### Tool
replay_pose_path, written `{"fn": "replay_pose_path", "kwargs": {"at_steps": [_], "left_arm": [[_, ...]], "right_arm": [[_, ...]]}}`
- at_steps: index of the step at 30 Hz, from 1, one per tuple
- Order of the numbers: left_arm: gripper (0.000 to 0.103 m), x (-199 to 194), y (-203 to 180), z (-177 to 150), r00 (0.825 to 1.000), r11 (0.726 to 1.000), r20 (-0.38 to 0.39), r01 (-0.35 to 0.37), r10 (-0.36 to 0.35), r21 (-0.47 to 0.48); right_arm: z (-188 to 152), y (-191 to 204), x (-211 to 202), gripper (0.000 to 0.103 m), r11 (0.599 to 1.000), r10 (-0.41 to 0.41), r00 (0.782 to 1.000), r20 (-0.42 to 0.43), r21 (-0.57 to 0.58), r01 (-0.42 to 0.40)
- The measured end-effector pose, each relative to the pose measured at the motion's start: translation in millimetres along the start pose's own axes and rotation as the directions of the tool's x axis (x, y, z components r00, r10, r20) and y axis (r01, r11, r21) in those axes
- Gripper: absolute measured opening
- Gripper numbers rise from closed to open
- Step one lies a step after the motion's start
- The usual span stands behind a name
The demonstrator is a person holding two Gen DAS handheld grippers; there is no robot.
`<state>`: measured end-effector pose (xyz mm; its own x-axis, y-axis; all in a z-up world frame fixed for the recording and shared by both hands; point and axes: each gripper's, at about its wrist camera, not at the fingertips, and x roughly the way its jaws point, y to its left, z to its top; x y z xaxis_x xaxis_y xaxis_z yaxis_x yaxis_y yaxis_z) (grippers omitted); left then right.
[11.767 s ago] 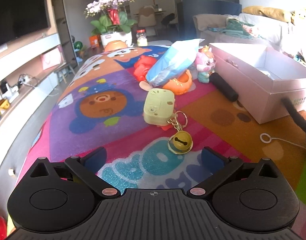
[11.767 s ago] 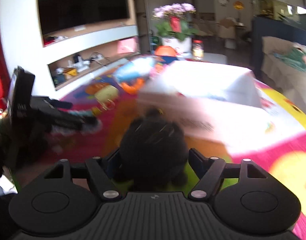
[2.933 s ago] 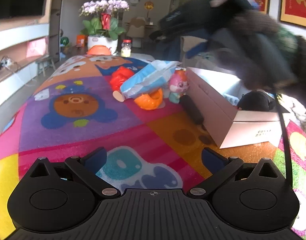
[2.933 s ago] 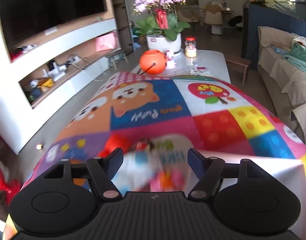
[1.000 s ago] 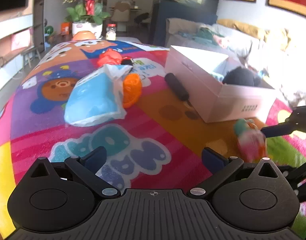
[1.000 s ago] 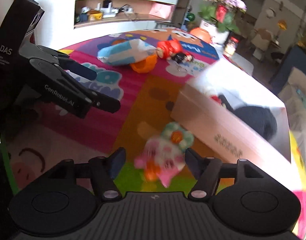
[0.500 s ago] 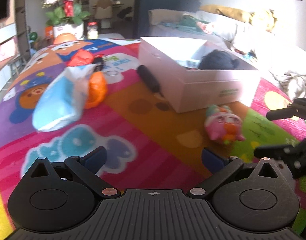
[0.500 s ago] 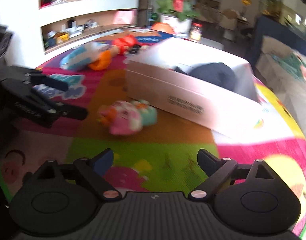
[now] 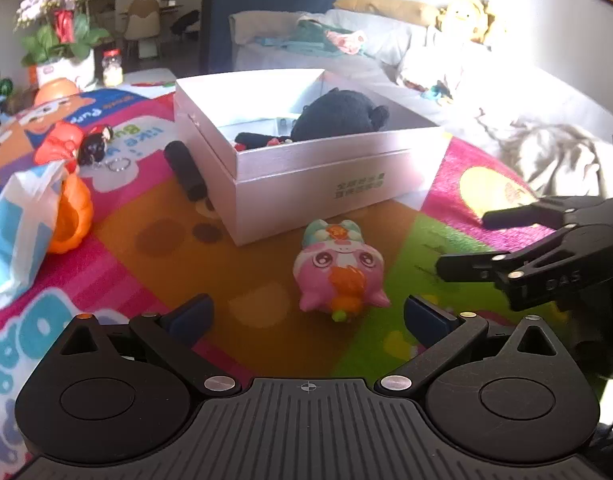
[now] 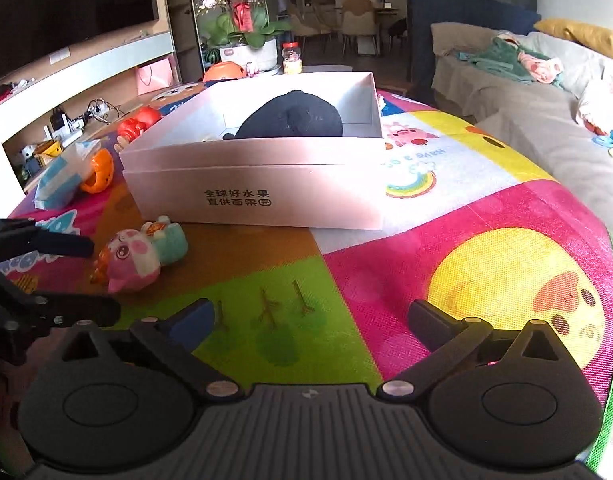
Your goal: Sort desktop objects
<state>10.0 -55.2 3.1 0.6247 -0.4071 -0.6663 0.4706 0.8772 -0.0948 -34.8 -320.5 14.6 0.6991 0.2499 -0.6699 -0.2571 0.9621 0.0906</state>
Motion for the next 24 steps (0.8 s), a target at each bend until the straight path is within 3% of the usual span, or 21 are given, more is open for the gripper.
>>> {"fn": "replay_pose_path", "kwargs": {"at_steps": [5, 8, 12, 19, 24], "left_arm": [[0.103, -1.9, 13.4, -0.2, 0.991, 0.991, -0.002, -0.131, 0.131, 0.021], [0.103, -6.8, 30.8, -2.2, 0.975, 0.975, -0.002, -0.223, 0.223, 0.001], [0.103, -10.9, 51.7, -2.9, 0.958, 0.957, -0.017, -0.285, 0.285, -0.058], [0.103, -21.8, 59.8, -8.5, 0.966, 0.962, -0.019, -0.257, 0.257, -0.088], [0.103, -30.6, 55.0, -9.4, 0.993, 0.986, -0.003, -0.120, 0.121, -0.112]], "right_arm": [[-0.3, -2.7, -1.8, 0.103, 1.000, 0.004, 1.000, 0.003, 0.004, -0.004], [-0.8, -2.0, -2.3, 0.103, 1.000, 0.005, 1.000, 0.004, 0.004, -0.005], [-0.1, -0.7, -2.7, 0.103, 1.000, 0.023, 1.000, 0.005, -0.004, -0.023], [12.8, 14.8, 2.4, 0.103, 0.996, 0.053, 0.998, 0.027, -0.070, -0.051], [33.6, 28.1, 19.3, 0.103, 0.995, 0.009, 1.000, 0.022, -0.097, -0.007]]}}
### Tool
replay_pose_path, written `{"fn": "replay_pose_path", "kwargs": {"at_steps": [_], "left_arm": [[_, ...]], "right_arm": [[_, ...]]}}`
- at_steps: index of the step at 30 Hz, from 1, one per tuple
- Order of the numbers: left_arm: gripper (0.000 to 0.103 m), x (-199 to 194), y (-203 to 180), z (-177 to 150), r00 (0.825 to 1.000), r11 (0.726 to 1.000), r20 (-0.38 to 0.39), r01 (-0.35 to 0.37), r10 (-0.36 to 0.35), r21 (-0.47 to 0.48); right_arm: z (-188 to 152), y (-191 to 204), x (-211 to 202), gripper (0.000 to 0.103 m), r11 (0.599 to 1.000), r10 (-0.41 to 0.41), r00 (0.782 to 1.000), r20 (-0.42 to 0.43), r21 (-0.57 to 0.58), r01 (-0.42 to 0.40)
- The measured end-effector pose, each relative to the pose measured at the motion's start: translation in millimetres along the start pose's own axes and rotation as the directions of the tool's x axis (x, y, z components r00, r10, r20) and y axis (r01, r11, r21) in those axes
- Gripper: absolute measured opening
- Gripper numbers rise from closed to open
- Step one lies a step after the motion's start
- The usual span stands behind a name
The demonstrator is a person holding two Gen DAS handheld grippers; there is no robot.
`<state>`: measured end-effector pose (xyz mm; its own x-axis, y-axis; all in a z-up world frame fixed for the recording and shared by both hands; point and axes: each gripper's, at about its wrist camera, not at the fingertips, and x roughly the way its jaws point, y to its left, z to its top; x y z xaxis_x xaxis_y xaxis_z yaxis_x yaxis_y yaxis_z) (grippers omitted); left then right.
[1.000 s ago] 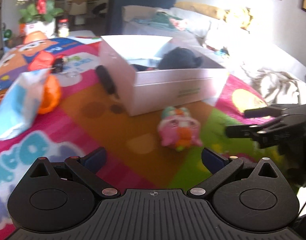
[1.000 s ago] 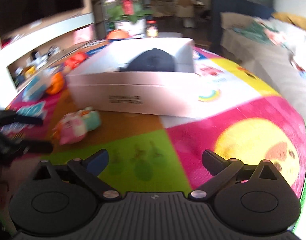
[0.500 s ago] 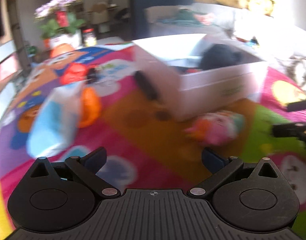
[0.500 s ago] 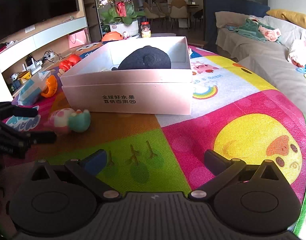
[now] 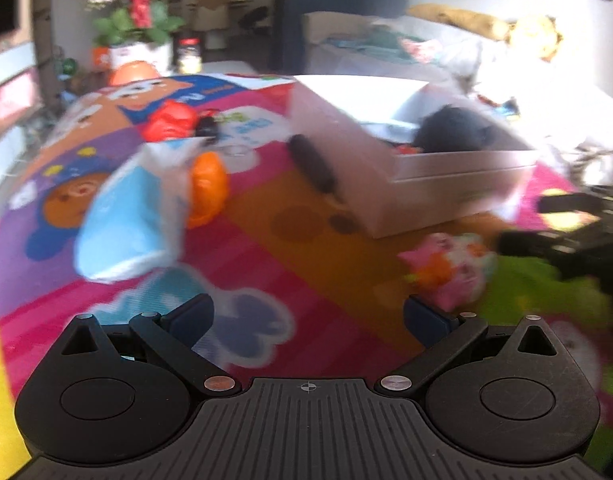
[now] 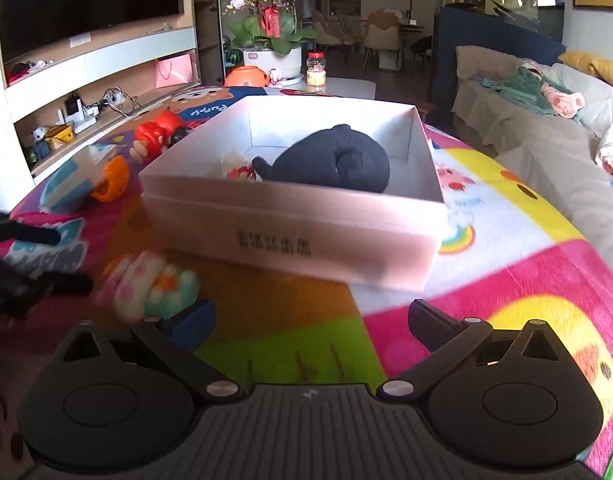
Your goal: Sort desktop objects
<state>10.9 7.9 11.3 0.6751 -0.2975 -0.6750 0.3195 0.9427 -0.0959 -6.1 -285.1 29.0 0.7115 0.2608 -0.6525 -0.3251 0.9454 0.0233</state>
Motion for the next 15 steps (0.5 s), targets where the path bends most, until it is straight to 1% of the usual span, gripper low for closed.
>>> {"fn": "replay_pose_path", "kwargs": {"at_steps": [3, 5, 6, 8, 11, 15], "left_arm": [[0.103, 1.7, -12.1, -2.3, 0.997, 0.997, -0.014, 0.075, -0.075, 0.031], [0.103, 6.4, -20.3, -3.1, 0.995, 0.994, -0.027, 0.096, -0.094, 0.055], [0.103, 8.3, -24.2, -3.2, 0.995, 0.993, -0.026, 0.094, -0.092, 0.068], [0.103, 10.5, -27.4, -1.9, 0.997, 0.993, -0.024, 0.081, -0.080, 0.083], [0.103, 13.9, -21.8, 1.5, 0.998, 0.997, -0.021, 0.053, -0.051, 0.065], [0.103, 12.3, -8.4, 2.4, 1.000, 0.998, -0.014, -0.028, 0.028, 0.052]], "right_arm": [[7.5, 4.4, 6.3, 0.103, 1.000, 0.023, 1.000, 0.011, -0.016, -0.023], [9.2, 8.4, 8.8, 0.103, 0.999, 0.030, 0.999, 0.018, -0.035, -0.029], [9.7, 9.2, 9.8, 0.103, 0.999, 0.036, 0.999, 0.018, -0.038, -0.035], [9.3, 10.6, 11.1, 0.103, 0.998, 0.055, 0.998, 0.014, -0.034, -0.055], [8.5, 13.5, 10.8, 0.103, 0.996, 0.092, 0.996, 0.008, -0.024, -0.091], [4.7, 22.2, 9.0, 0.103, 0.990, 0.136, 0.991, -0.004, -0.034, -0.136]]}}
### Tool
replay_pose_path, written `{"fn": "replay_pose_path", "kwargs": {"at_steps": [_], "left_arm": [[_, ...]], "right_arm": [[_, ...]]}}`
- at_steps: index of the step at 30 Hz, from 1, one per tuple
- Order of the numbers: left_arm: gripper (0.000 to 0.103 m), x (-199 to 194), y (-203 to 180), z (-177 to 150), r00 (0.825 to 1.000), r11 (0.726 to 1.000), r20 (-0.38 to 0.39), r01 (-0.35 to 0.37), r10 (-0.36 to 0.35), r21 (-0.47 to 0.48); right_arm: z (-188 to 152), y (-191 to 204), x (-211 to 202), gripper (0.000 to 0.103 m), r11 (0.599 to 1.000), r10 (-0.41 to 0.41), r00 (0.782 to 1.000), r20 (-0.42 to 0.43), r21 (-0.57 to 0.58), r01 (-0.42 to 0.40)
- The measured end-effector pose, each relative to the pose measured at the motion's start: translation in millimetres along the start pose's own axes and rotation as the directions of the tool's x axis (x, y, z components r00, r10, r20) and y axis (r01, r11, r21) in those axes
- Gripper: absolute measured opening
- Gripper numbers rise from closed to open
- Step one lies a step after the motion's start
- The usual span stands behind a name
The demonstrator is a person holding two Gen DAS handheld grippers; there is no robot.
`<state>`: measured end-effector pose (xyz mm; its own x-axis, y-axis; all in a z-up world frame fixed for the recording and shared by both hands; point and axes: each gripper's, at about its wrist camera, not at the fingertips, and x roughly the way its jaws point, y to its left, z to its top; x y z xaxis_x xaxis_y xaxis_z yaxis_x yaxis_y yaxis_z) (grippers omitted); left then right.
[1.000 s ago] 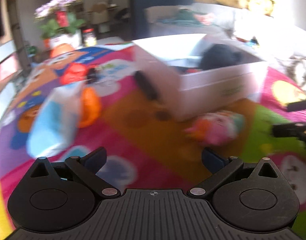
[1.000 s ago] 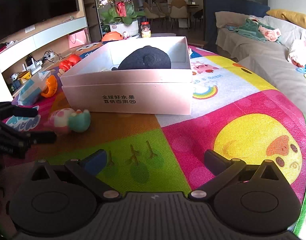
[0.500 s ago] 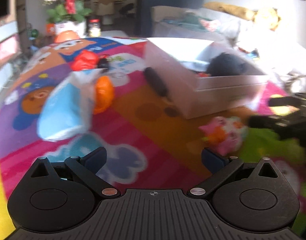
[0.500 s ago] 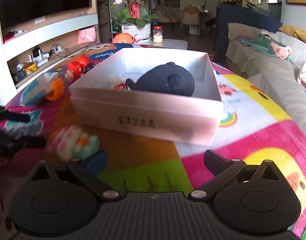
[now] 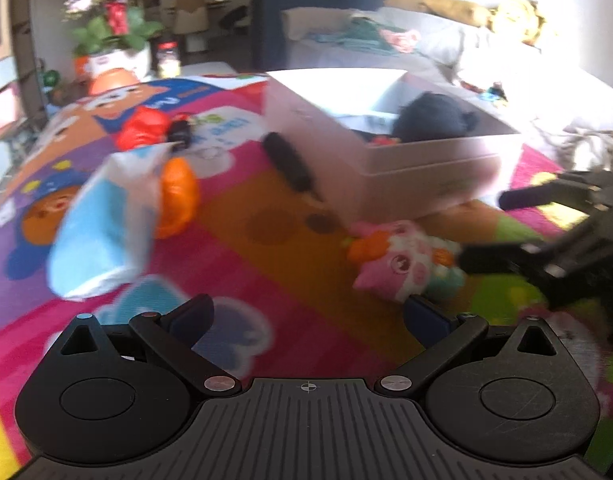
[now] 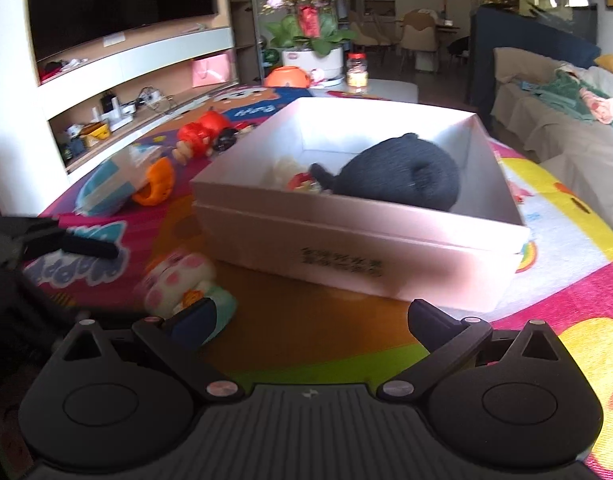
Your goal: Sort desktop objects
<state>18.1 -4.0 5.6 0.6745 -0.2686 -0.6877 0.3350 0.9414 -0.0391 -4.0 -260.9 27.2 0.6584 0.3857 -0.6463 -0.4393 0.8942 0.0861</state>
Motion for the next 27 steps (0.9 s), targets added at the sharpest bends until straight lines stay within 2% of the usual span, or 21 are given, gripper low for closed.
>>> {"fn": "replay_pose_path", "kwargs": {"at_steps": [4, 15, 17, 20, 22, 24, 27], "left_arm": [[0.103, -1.7, 10.6, -0.4, 0.999, 0.999, -0.005, -0.034, 0.034, -0.023], [0.103, -3.4, 18.8, -5.8, 0.998, 0.998, 0.009, -0.063, 0.063, -0.031], [0.103, -4.5, 21.1, -6.9, 0.997, 0.997, 0.012, -0.072, 0.073, -0.040], [0.103, -7.3, 26.6, -9.2, 0.996, 0.995, 0.019, -0.084, 0.085, -0.061], [0.103, -8.8, 29.4, -10.3, 0.996, 0.994, 0.023, -0.088, 0.090, -0.071], [0.103, -9.6, 30.6, -11.2, 0.996, 0.994, 0.030, -0.084, 0.087, -0.075], [0.103, -9.3, 30.5, -11.5, 0.996, 0.994, 0.034, -0.084, 0.087, -0.075]], "right_arm": [[-3.0, 11.7, -0.1, 0.103, 0.999, 0.042, 0.999, -0.010, -0.028, -0.042], [-4.7, 31.4, -2.7, 0.102, 0.992, 0.073, 0.997, -0.013, -0.102, -0.074], [-3.1, 35.8, 0.0, 0.093, 0.990, 0.075, 0.997, -0.018, -0.116, -0.077], [0.0, 45.8, 6.6, 0.075, 0.984, 0.086, 0.996, -0.035, -0.152, -0.090], [-0.2, 54.7, 9.6, 0.050, 0.976, 0.092, 0.995, -0.047, -0.193, -0.100], [-0.6, 62.1, 10.4, 0.037, 0.969, 0.099, 0.994, -0.044, -0.225, -0.107], [-0.3, 69.7, 10.1, 0.036, 0.963, 0.087, 0.996, -0.034, -0.252, -0.093]]}}
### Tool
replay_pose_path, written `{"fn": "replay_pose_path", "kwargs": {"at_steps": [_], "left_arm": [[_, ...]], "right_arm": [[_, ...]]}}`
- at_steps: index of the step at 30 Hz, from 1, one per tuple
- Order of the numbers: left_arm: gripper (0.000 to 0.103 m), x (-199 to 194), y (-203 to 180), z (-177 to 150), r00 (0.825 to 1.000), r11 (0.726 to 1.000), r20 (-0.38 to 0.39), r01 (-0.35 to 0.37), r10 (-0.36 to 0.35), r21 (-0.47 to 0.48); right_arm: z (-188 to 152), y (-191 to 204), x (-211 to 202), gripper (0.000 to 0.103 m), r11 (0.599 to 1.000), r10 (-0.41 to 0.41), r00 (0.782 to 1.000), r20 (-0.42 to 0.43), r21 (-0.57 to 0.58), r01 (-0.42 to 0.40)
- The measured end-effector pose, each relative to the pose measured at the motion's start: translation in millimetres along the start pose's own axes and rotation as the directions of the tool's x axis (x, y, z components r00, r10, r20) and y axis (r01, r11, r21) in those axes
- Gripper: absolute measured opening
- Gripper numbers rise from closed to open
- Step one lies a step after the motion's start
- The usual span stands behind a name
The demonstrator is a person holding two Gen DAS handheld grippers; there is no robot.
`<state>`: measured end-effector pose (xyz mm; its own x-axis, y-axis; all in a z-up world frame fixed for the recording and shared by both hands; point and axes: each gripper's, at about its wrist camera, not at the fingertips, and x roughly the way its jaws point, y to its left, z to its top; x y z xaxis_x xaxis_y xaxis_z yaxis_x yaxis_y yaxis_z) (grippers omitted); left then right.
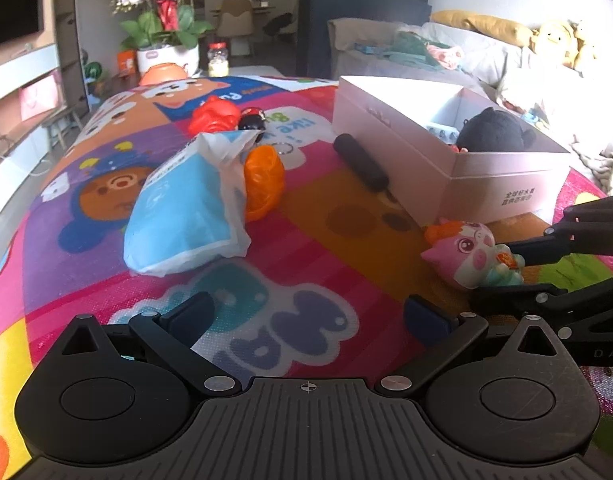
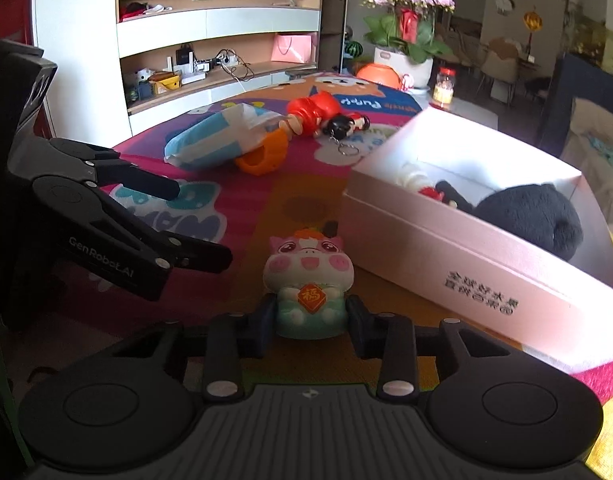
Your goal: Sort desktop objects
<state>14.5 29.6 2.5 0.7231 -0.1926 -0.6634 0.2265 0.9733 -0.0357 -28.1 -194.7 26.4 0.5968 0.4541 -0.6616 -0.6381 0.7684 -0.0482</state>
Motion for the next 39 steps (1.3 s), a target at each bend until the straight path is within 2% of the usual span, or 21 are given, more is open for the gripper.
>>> {"fn": "replay_pose_path", "kwargs": {"at_steps": [10, 16, 20, 23, 26, 30, 39], "left_arm": [[0.103, -0.2, 1.3, -0.9, 1.000, 1.000, 0.007, 0.008, -0.007, -0.010], [0.103, -0.1, 2.4, 1.9, 1.000, 1.000, 0.007, 0.009, -0.009, -0.024], [0.103, -2.8, -0.9, 13.6, 0.995, 0.991, 0.027, 0.102, -0.100, -0.083], [0.103, -5.7, -21.6, 24.3, 0.985, 0.986, 0.060, 0.163, -0.161, -0.027], [0.103, -0.9, -46.7, 30.0, 0.977, 0.978, 0.053, 0.203, -0.205, 0.046], [0.103, 14.7, -70.5, 31.8, 0.979, 0.972, 0.025, 0.198, -0.203, 0.128], [0.103, 20.0, -68.9, 33.3, 0.979, 0.974, 0.017, 0.199, -0.202, 0.111]], "right_arm": [[-3.3, 0.3, -5.9, 0.036, 0.999, -0.040, 0.999, 0.000, -0.001, 0.040], [-15.4, -6.7, -14.4, 0.036, 0.994, -0.109, 0.994, 0.001, 0.021, 0.109], [-26.5, -14.9, -25.1, 0.036, 0.987, -0.142, 0.990, -0.003, 0.077, 0.142], [-31.9, -15.8, -29.9, 0.036, 0.985, -0.141, 0.990, -0.002, 0.096, 0.141], [-36.1, -14.1, -33.0, 0.036, 0.988, -0.133, 0.991, 0.008, 0.084, 0.132], [-38.0, -15.7, -35.0, 0.036, 0.989, -0.124, 0.992, 0.020, 0.081, 0.122], [-43.9, -18.3, -41.1, 0.036, 0.991, -0.104, 0.992, 0.069, 0.087, 0.098]]}}
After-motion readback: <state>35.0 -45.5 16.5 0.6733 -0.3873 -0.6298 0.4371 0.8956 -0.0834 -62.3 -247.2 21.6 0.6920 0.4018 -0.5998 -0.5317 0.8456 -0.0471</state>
